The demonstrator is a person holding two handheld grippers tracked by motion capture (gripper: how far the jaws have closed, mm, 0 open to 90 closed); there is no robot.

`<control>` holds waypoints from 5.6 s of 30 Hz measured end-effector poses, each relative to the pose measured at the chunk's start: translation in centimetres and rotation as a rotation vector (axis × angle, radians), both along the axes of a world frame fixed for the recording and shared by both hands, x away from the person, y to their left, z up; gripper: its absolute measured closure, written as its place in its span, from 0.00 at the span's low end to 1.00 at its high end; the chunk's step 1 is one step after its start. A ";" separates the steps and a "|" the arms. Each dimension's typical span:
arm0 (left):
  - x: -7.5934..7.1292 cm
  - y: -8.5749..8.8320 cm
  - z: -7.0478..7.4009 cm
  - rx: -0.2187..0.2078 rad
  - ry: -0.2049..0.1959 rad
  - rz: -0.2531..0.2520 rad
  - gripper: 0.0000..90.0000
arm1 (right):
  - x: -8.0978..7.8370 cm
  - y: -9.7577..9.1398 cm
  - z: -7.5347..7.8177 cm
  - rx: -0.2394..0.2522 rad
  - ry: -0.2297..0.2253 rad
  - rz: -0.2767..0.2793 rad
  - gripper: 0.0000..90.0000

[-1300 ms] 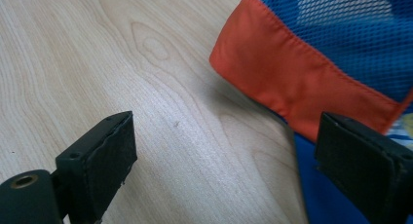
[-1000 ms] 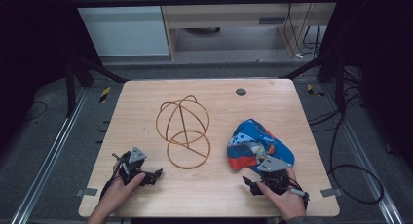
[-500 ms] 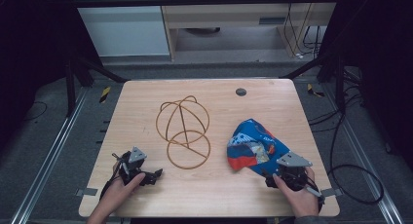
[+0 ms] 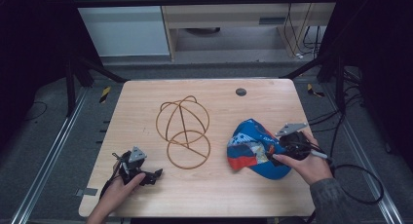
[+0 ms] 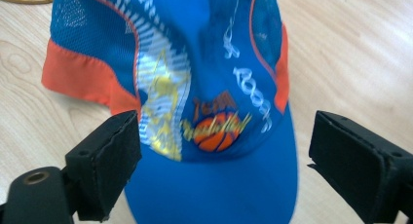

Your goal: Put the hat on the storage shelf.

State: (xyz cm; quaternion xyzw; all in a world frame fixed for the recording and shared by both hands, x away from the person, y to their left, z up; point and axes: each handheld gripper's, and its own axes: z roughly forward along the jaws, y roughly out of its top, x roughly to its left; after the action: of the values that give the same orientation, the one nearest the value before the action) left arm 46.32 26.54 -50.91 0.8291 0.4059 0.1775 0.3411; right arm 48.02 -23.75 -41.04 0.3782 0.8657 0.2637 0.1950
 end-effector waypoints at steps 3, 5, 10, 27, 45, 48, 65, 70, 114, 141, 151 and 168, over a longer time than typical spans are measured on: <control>0.0 0.0 0.0 -0.001 0.000 0.002 0.00 | 1.2 0.4 0.7 -0.005 0.058 0.042 0.17; 0.0 0.0 0.0 0.000 0.000 0.002 0.00 | 1.7 0.8 1.0 -0.026 0.077 0.060 0.18; 0.0 0.0 0.0 -0.001 0.002 0.000 0.00 | 2.5 1.8 1.6 -0.033 0.109 0.103 0.24; 0.0 0.0 0.0 -0.001 0.001 0.002 0.00 | 4.5 3.2 -0.3 -0.078 0.183 0.132 0.40; 0.0 -0.1 0.0 -0.001 0.001 0.002 0.00 | 4.9 2.7 -0.9 -0.052 0.254 0.171 0.97; 0.0 -0.1 0.0 -0.001 0.001 0.002 0.00 | 4.8 2.6 -0.1 -0.037 0.250 0.180 0.98; 0.0 -0.1 0.0 -0.005 -0.004 0.006 0.00 | 4.0 3.2 9.0 -0.009 0.129 0.234 0.99; 0.0 0.0 0.0 0.001 -0.004 0.003 0.00 | 3.8 3.6 11.7 -0.007 0.090 0.245 0.99; 0.0 0.0 0.0 0.000 0.000 0.004 0.00 | 4.2 11.3 25.2 0.093 -0.197 0.331 0.99; 0.0 -0.1 0.0 -0.002 -0.001 0.006 0.00 | 5.1 20.3 22.7 0.137 -0.191 0.473 0.99; 0.0 -0.1 0.0 -0.002 -0.001 0.006 0.00 | 5.4 22.6 21.1 0.123 -0.156 0.513 0.99; 0.0 -0.1 0.0 -0.003 0.000 0.005 0.00 | 6.8 25.0 18.5 0.074 -0.083 0.525 0.99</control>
State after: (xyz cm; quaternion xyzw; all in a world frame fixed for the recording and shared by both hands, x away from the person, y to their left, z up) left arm 46.29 26.48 -50.90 0.8274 0.4083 0.1778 0.3421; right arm 54.86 1.22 -22.50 0.1363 0.9151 0.3520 0.1415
